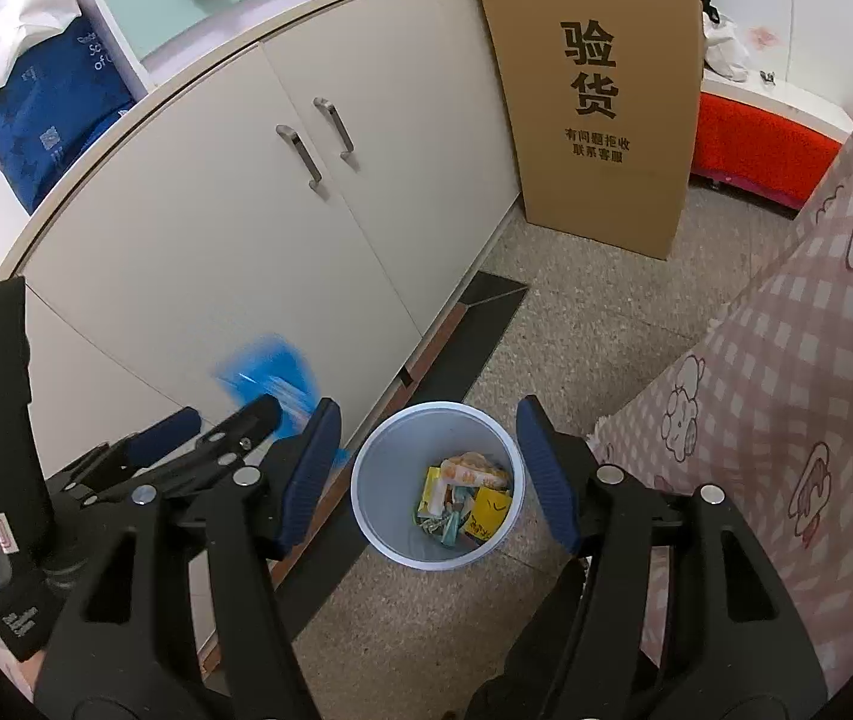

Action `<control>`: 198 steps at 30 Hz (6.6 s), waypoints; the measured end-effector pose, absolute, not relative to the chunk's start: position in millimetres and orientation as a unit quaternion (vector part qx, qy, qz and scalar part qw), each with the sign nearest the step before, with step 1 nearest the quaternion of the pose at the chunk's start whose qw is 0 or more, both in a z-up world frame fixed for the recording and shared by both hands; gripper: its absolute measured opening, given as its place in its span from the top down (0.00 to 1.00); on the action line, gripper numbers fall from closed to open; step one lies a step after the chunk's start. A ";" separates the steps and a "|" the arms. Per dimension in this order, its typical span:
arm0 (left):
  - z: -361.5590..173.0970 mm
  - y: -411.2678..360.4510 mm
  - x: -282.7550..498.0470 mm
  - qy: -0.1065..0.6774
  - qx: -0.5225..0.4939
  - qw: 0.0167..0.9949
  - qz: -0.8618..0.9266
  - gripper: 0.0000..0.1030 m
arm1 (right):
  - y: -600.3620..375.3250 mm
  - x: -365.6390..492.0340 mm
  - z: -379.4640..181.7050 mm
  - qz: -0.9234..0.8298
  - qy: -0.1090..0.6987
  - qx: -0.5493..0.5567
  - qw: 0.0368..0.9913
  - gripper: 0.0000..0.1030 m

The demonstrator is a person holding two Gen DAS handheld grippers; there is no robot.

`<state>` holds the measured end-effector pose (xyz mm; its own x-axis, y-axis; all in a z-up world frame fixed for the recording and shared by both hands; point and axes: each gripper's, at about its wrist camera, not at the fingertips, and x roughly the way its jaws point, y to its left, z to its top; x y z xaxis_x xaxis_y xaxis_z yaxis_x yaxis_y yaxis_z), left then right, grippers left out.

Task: Collect trash
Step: 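Open the left tool to drop the blue wrapper into the wastebasket, then move both tools back to the table toward the white medicine box, then close the right tool on the white medicine box, then lift the medicine box with the right tool while the left tool steadies it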

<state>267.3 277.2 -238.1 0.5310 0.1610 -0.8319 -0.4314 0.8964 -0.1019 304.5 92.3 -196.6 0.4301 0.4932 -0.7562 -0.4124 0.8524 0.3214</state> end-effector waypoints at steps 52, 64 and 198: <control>-134.8 -217.0 453.8 0.401 0.002 0.895 -0.195 0.23 | -410.3 399.3 -139.8 -0.012 0.370 0.250 0.895 0.62; -148.7 -247.4 485.6 0.424 -0.046 0.874 -0.233 0.70 | -411.2 410.2 -139.9 -0.020 0.380 0.218 0.899 0.77; -95.4 -61.0 424.5 0.368 -0.168 0.881 -0.244 0.74 | -180.4 365.3 -73.5 0.208 0.360 0.123 0.901 0.76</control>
